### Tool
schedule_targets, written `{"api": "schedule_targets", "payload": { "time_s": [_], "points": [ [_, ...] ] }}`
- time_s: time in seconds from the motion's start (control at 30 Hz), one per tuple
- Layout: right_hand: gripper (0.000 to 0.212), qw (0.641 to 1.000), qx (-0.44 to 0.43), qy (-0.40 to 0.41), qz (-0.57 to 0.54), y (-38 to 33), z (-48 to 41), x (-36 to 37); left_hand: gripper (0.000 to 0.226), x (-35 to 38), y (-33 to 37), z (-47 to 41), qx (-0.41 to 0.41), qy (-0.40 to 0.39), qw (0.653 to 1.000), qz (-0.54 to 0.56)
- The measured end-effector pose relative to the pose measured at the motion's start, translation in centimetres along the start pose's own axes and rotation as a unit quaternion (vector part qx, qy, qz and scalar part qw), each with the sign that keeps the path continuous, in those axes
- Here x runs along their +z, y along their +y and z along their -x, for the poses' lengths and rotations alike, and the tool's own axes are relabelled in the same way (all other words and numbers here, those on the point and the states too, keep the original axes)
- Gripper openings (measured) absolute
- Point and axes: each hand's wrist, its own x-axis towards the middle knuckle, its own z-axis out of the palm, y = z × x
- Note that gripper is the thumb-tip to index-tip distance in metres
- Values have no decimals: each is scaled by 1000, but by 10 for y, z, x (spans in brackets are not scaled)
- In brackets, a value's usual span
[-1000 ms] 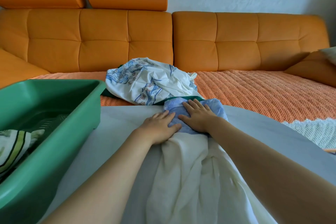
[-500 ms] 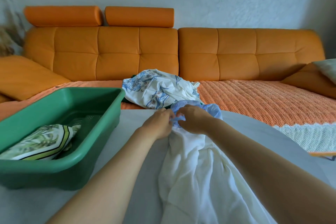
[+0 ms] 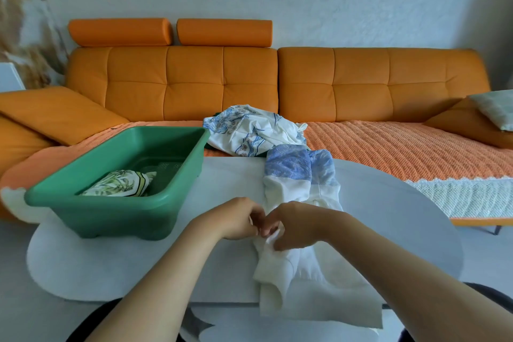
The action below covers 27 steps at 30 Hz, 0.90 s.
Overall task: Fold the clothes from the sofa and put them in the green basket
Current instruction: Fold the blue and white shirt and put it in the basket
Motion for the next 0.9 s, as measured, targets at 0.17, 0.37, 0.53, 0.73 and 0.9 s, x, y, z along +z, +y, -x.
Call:
{"api": "schedule_targets", "payload": {
  "time_s": [0.17, 0.37, 0.53, 0.73, 0.9],
  "points": [
    [27, 999, 14, 32, 9, 12, 30, 3, 23, 11, 0, 20, 6, -14, 1000, 25],
    [35, 993, 92, 39, 67, 34, 70, -18, 61, 30, 13, 37, 35, -19, 999, -12],
    [25, 977, 143, -69, 145, 36, 85, -4, 69, 43, 21, 46, 80, -2, 995, -53],
    [31, 998, 52, -4, 22, 13, 85, 14, 70, 50, 38, 50, 114, 35, 980, -158],
    [36, 994, 55, -52, 80, 14, 87, 21, 36, 56, 51, 55, 161, 80, 970, -163]
  ]
}}
